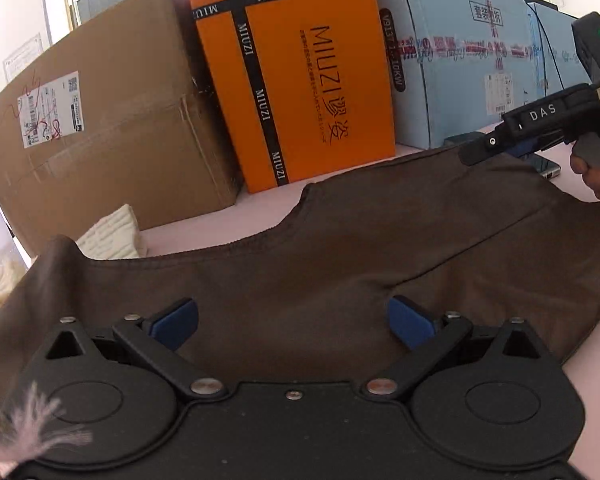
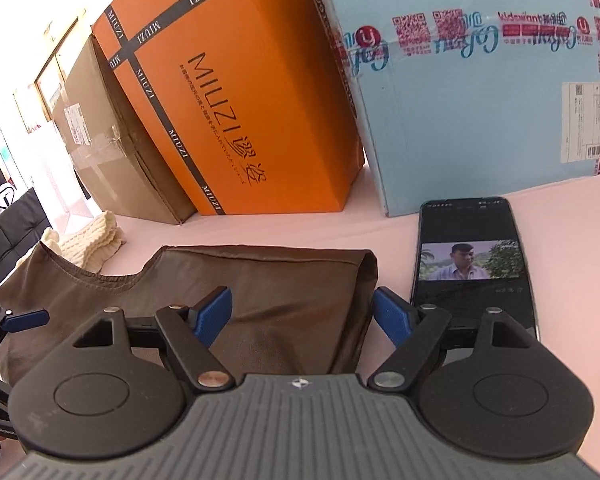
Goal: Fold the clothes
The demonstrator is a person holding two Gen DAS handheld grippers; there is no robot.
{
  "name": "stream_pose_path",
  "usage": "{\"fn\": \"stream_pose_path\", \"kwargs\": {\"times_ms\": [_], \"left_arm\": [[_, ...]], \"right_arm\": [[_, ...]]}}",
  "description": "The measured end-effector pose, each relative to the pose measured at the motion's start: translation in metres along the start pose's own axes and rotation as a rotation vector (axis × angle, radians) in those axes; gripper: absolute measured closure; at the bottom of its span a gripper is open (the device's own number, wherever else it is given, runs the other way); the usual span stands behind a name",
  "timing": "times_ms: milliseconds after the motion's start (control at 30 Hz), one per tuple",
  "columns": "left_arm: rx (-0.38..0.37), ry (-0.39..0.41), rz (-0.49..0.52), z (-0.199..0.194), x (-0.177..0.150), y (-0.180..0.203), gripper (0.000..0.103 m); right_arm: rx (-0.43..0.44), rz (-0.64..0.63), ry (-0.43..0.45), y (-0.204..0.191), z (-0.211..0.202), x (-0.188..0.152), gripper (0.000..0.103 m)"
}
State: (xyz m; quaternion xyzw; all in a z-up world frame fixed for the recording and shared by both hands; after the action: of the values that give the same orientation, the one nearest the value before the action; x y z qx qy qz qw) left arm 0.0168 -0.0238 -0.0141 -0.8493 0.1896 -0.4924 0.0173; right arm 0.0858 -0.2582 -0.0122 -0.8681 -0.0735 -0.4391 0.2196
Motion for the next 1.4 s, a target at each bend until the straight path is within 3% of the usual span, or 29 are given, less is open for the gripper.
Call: {"fn": "stream_pose_path", "kwargs": {"times_ms": [167,400,467,567,700,767,1000,1067,1133,1167,1267,1400], "left_arm": [[-0.014,-0.007,-0.019,0.001,-0.005,-0.003,0.000],[-0.024,-0.013,-0.033,0.002,-0.005,-0.004,0.000],[-0.026,-0.014,-0.036,0.002,-0.005,-0.005,0.000],[-0.029,-0.016,-0.039,0.003,-0.004,-0.005,0.000],[-0.031,-0.017,-0.043,0.003,-0.004,-0.005,0.000],[-0.031,-0.016,-0.042,0.003,-0.004,-0.005,0.000],[-0.034,-0.017,-0.046,0.003,-0.005,-0.005,0.000],[-0.036,-0.017,-0.048,0.003,-0.005,-0.006,0.000],[-0.036,-0.018,-0.050,0.003,-0.005,-0.006,0.000],[-0.038,-0.018,-0.053,0.003,-0.005,-0.006,0.000],[-0.046,-0.020,-0.063,0.003,-0.006,-0.007,0.000],[-0.078,0.017,-0.076,-0.003,-0.003,-0.009,0.000]], "right_arm": [[0.010,0.020,0.004,0.001,-0.001,-0.002,0.026],[0.040,-0.063,0.113,-0.017,-0.020,0.003,0.025],[0.078,-0.089,0.141,-0.026,-0.027,0.004,0.025],[0.170,-0.112,0.153,-0.038,-0.034,0.005,0.033],[0.257,-0.148,0.103,-0.055,-0.032,-0.003,0.041],[0.254,-0.153,0.073,-0.058,-0.028,-0.007,0.042],[0.120,-0.111,0.018,-0.040,-0.010,-0.013,0.044],[0.109,-0.080,0.007,-0.033,-0.005,-0.013,0.052],[0.085,-0.065,-0.003,-0.025,0.000,-0.012,0.073],[0.073,-0.067,-0.003,-0.023,0.002,-0.012,0.089],[0.108,-0.061,0.031,-0.023,-0.004,-0.010,0.096],[0.198,-0.066,0.100,-0.032,-0.021,-0.004,0.097]]}}
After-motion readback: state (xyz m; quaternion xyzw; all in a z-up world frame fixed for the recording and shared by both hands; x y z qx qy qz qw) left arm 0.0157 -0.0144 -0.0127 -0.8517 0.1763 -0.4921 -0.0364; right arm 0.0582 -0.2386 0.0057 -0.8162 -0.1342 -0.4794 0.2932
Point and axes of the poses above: each gripper's, at about its wrist camera, not at the fingertips, and z roughly the way its jaws point, y to its right, x to its top, the point moved 7 cm from there along z, roughly the way its jaws point
